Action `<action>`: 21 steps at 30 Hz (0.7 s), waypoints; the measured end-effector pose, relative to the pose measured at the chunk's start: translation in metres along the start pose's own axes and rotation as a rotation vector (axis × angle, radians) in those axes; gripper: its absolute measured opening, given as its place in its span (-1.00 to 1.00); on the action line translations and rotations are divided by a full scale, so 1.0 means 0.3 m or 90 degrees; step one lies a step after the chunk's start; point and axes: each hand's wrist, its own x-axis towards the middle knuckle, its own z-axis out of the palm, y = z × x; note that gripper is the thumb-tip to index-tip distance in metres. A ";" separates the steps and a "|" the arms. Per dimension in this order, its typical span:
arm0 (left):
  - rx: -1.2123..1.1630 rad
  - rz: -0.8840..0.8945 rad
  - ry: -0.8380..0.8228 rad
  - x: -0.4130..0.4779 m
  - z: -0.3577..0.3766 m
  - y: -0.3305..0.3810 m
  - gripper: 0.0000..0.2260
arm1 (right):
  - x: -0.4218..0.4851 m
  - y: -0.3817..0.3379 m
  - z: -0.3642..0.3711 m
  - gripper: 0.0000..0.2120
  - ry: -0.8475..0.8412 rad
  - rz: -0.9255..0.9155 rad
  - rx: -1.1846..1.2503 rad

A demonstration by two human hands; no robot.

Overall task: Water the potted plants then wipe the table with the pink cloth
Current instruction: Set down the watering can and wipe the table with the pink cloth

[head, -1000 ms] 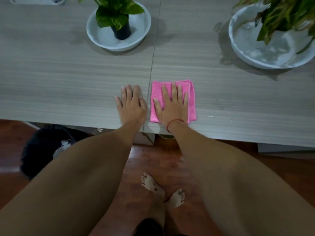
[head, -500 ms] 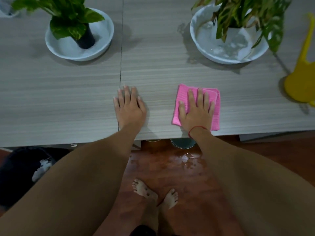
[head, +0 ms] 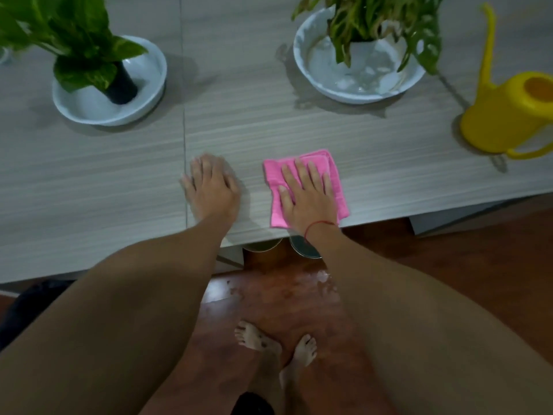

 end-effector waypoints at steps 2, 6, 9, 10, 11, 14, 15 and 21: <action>0.000 0.073 -0.023 0.006 0.017 0.087 -0.53 | -0.019 0.114 -0.009 -0.49 0.014 0.070 0.008; -0.024 0.077 -0.055 -0.005 0.086 0.196 -0.51 | -0.036 0.311 -0.042 -0.48 0.028 0.199 0.003; -0.021 0.065 -0.027 -0.006 0.113 0.189 -0.49 | 0.016 0.315 -0.045 -0.46 0.059 0.278 0.013; -0.021 0.067 -0.024 -0.004 0.113 0.186 -0.48 | 0.039 0.293 -0.045 -0.45 0.063 0.307 0.016; -0.022 0.068 -0.021 0.000 0.112 0.187 -0.48 | 0.062 0.267 -0.044 -0.44 0.067 0.324 0.015; -0.033 0.064 -0.022 0.002 0.098 0.199 -0.51 | 0.113 0.205 -0.049 -0.42 0.064 0.314 0.015; -0.033 0.065 -0.025 -0.001 0.094 0.201 -0.51 | 0.119 0.192 -0.051 -0.42 0.061 0.301 0.016; -0.023 0.071 -0.032 -0.011 0.086 0.203 -0.50 | 0.057 0.083 -0.020 -0.43 0.051 0.199 0.048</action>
